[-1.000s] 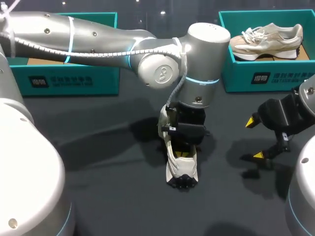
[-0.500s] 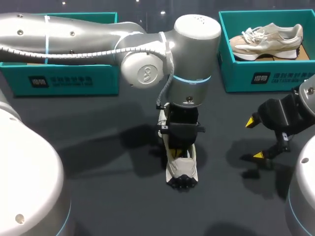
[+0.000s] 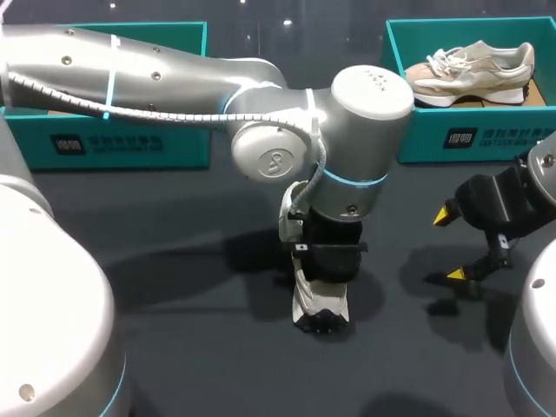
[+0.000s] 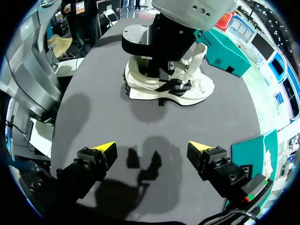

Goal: Take the shoe out of the shoebox, open the shoe tongue, remove and reinsert the insole, then place the shoe into the shoebox

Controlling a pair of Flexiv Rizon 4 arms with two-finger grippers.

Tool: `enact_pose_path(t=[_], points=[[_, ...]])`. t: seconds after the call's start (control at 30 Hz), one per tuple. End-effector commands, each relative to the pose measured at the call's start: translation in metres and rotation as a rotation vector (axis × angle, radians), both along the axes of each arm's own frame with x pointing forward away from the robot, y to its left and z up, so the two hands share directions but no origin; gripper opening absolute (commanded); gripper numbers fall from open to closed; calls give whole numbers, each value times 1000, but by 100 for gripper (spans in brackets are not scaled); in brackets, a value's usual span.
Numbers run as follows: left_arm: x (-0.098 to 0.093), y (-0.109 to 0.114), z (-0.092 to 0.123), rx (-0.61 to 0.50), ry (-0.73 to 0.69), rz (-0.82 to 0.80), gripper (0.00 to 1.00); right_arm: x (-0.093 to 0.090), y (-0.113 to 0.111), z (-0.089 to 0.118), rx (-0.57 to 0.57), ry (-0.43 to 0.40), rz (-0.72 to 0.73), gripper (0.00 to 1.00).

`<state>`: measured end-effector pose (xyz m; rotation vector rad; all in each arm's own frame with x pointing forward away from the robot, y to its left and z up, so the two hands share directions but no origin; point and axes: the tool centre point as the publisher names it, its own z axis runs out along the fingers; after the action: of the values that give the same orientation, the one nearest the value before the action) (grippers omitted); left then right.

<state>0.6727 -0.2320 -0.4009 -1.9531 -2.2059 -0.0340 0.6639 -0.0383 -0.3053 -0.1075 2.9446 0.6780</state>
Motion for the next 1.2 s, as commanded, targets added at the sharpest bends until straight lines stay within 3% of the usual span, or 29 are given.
enact_pose_path(t=[0.03,0.17,0.33,0.6,0.87,1.07,1.2], points=[[3,-3,0,-43,-36,28,0,-2,0,1,-3,-2,-1,100],[5,-3,21,-105,-62,40,0,-2,0,1,-3,-2,-1,100],[-6,-3,35,-154,17,-25,0,-2,0,1,-3,-2,-1,100],[-23,-16,-1,-76,64,-53,0,-2,0,1,-3,-2,-1,100],[-11,-9,-14,-29,-8,19,0,-2,0,1,-3,-2,-1,100],[9,0,3,-56,-64,77,0,-2,0,1,-3,-2,-1,100],[9,4,20,-92,-57,55,0,-2,0,1,-3,-2,-1,100]])
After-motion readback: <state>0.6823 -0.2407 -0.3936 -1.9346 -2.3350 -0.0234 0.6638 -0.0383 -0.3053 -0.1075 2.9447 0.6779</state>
